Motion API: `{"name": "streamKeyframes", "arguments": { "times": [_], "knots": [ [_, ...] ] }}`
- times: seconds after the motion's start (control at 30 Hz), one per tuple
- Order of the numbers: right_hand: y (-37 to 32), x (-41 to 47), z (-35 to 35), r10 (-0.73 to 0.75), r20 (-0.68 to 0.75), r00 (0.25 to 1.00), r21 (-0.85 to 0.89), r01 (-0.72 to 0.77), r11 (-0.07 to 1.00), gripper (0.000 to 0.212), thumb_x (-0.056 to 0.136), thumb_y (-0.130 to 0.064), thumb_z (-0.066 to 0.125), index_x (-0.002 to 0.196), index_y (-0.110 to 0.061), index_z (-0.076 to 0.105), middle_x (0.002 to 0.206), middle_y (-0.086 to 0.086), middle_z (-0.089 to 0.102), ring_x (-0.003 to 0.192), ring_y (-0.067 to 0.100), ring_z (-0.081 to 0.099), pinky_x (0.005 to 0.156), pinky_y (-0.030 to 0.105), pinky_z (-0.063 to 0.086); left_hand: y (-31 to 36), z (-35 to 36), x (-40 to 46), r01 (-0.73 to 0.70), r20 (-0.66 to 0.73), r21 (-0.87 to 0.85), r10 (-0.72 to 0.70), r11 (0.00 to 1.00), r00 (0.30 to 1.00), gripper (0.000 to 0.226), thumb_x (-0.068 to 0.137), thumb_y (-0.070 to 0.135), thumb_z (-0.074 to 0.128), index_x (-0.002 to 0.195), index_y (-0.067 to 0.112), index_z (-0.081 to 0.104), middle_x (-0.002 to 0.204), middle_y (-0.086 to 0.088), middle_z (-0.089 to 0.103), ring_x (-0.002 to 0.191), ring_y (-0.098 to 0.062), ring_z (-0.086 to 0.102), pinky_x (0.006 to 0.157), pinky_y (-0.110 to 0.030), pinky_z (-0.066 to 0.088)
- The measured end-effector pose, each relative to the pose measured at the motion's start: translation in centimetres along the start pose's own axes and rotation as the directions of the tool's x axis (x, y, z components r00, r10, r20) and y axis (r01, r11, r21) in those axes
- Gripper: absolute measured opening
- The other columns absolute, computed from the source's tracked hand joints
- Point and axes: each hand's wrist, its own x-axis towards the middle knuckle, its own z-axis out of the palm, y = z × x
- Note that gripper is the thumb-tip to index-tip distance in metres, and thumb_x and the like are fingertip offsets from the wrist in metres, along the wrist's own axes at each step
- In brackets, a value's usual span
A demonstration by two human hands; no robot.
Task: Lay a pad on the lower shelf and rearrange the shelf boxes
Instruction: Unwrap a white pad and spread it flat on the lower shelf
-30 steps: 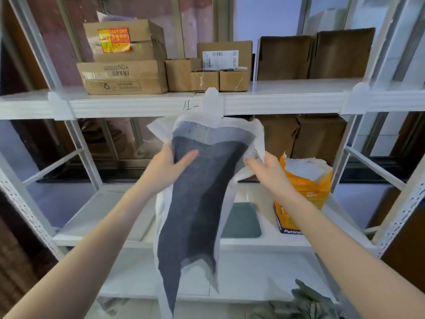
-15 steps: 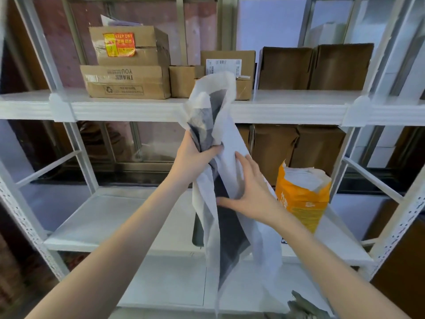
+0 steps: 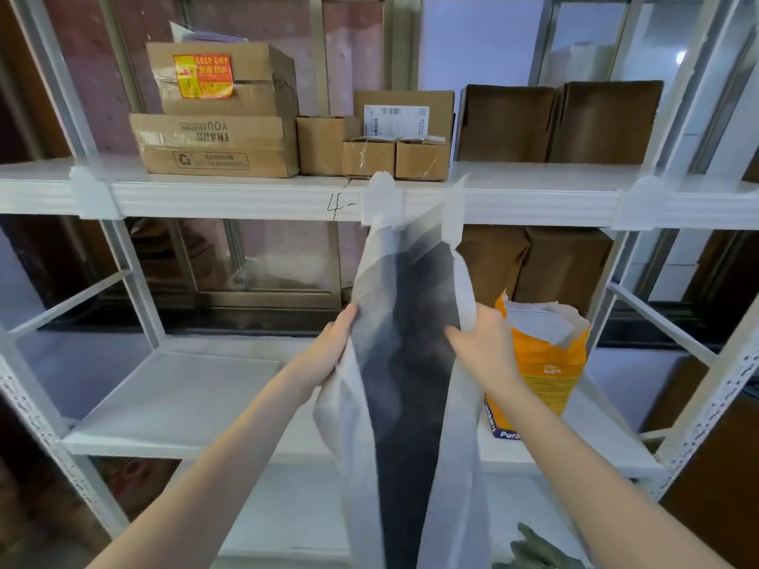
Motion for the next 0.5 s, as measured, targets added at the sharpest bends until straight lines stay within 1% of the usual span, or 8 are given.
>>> {"name": "streamKeyframes", "arguments": {
  "times": [0.1,0.17,0.23,0.3,0.37,0.43,0.47,0.5],
  "knots": [
    [0.2,1.0,-0.4,0.058,-0.005,0.998,0.062,-0.058,0.996,0.004,0.087,-0.007,0.057,0.086,-0.007,0.061,0.073,0.005,0.058,0.066,0.020,0.053,0.049,0.021,0.038,-2.6,-0.7,1.4,0.164,0.013,-0.028,-0.163,0.986,0.986,0.103,0.043,0.100,0.030,0.116,0.032,0.059,0.119,-0.001,0.066,0.115,-0.029,0.058,0.103,-0.047,0.041],
    [0.3,1.5,-0.7,0.062,-0.014,0.998,0.070,-0.061,0.996,0.011,0.089,-0.008,0.055,0.078,-0.009,0.056,0.065,0.001,0.052,0.063,0.020,0.050,0.046,0.020,0.035,-3.1,-0.5,0.9,0.217,-0.024,-0.009,-0.217,0.976,0.976,0.095,0.056,0.096,0.019,0.116,0.030,0.049,0.120,-0.002,0.059,0.121,-0.034,0.051,0.096,-0.046,0.042],
    [0.5,1.8,-1.0,0.056,-0.010,0.998,0.073,-0.055,0.996,0.023,0.091,-0.009,0.052,0.070,-0.016,0.049,0.060,-0.004,0.043,0.056,0.015,0.045,0.041,0.015,0.030,-3.9,-0.6,0.7,0.222,-0.008,0.042,-0.222,0.974,0.975,0.095,0.063,0.091,0.016,0.133,0.031,0.035,0.136,-0.008,0.048,0.128,-0.037,0.044,0.088,-0.045,0.042],
    [0.8,2.2,-1.3,0.071,0.000,0.997,0.094,-0.071,0.993,0.029,0.093,-0.009,0.050,0.066,-0.018,0.043,0.058,-0.002,0.040,0.053,0.013,0.041,0.041,0.017,0.028,-4.7,-1.1,0.7,0.217,0.087,0.107,-0.226,0.970,0.970,0.108,0.053,0.095,0.031,0.141,0.034,0.026,0.146,-0.006,0.039,0.126,-0.034,0.047,0.086,-0.043,0.042],
    [0.9,2.6,-1.5,0.082,-0.005,0.997,0.133,-0.081,0.988,0.023,0.093,-0.009,0.048,0.070,-0.011,0.048,0.061,0.006,0.044,0.057,0.020,0.044,0.049,0.026,0.032,-5.7,-1.1,0.6,0.195,0.109,0.176,-0.216,0.965,0.970,0.111,0.042,0.089,0.058,0.136,0.034,0.032,0.138,0.003,0.046,0.116,-0.027,0.054,0.086,-0.040,0.045],
    [1.0,3.0,-1.6,0.092,-0.007,0.996,0.170,-0.089,0.981,0.015,0.093,-0.010,0.046,0.090,0.001,0.056,0.074,0.021,0.055,0.069,0.035,0.052,0.058,0.034,0.038,-6.9,-0.2,1.0,0.163,0.050,0.256,-0.181,0.953,0.982,0.093,0.048,0.071,0.074,0.125,0.032,0.041,0.124,0.007,0.055,0.110,-0.022,0.055,0.081,-0.036,0.047],
    [1.0,3.1,-1.7,0.085,0.001,0.996,0.170,-0.083,0.982,0.019,0.094,-0.011,0.044,0.101,0.002,0.056,0.082,0.024,0.058,0.075,0.039,0.055,0.062,0.037,0.041,-7.6,0.5,1.3,0.138,0.012,0.255,-0.146,0.957,0.989,0.076,0.057,0.057,0.079,0.119,0.028,0.048,0.116,0.005,0.059,0.105,-0.020,0.057,0.075,-0.032,0.049],
    [0.8,3.0,-1.9,0.066,0.018,0.998,0.159,-0.068,0.985,0.023,0.096,-0.012,0.042,0.112,-0.001,0.055,0.085,0.019,0.060,0.079,0.035,0.057,0.066,0.039,0.044,-8.0,1.2,1.7,0.106,-0.031,0.218,-0.102,0.970,0.994,0.054,0.066,0.038,0.080,0.111,0.021,0.056,0.106,0.000,0.064,0.093,-0.017,0.061,0.066,-0.028,0.052]
  ]
}}
